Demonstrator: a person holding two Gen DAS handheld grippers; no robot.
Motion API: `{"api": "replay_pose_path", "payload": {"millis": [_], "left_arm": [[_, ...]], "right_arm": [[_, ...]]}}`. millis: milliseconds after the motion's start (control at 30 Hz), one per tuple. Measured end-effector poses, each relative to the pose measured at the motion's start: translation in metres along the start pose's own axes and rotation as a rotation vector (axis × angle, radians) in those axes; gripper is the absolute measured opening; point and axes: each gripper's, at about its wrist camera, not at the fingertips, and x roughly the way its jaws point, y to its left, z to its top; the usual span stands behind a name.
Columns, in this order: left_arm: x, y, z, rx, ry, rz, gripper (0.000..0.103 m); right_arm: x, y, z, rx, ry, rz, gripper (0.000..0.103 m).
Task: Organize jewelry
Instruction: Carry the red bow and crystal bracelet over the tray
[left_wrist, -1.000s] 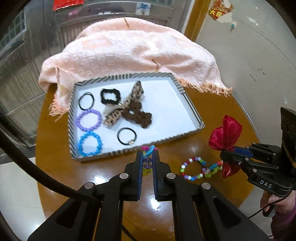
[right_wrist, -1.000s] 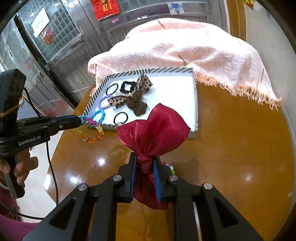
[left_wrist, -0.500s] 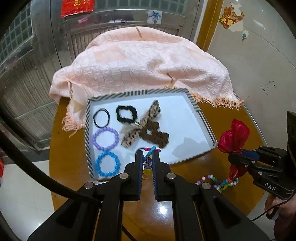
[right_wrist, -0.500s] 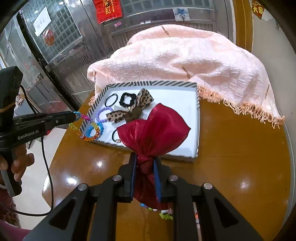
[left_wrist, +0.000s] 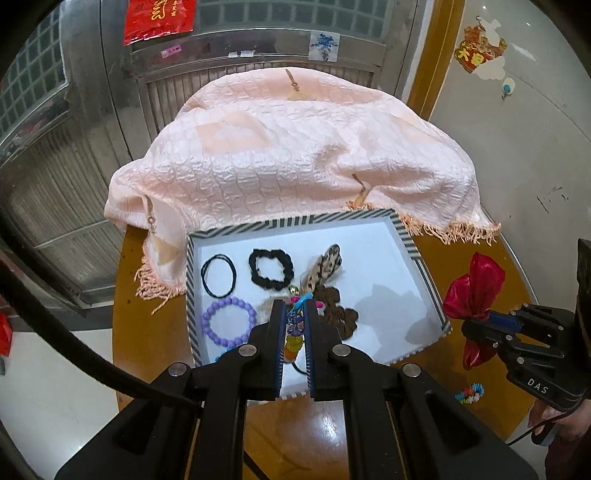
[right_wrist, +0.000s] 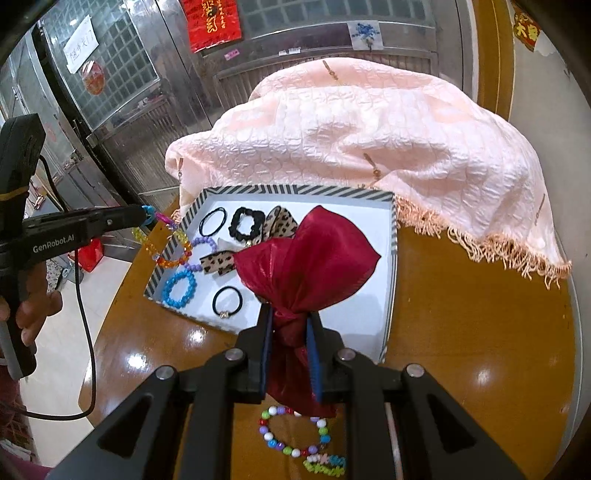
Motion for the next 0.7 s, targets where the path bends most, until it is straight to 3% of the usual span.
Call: {"api": "replay_pose_path", "payload": {"millis": [433,700], "left_arm": [[0.036,0.023,0.035,-0.073,0.036,0.000,0.009],[0.071,0.034,0.049,-0.120,0.071,-0.003,0.009]], "right_arm": [[0.038,-0.008,0.032,-0.002,0.033,-0.001,0.017],[0.082,-0.021,0.050,0.018,0.086,-0.013,0.017]]}}
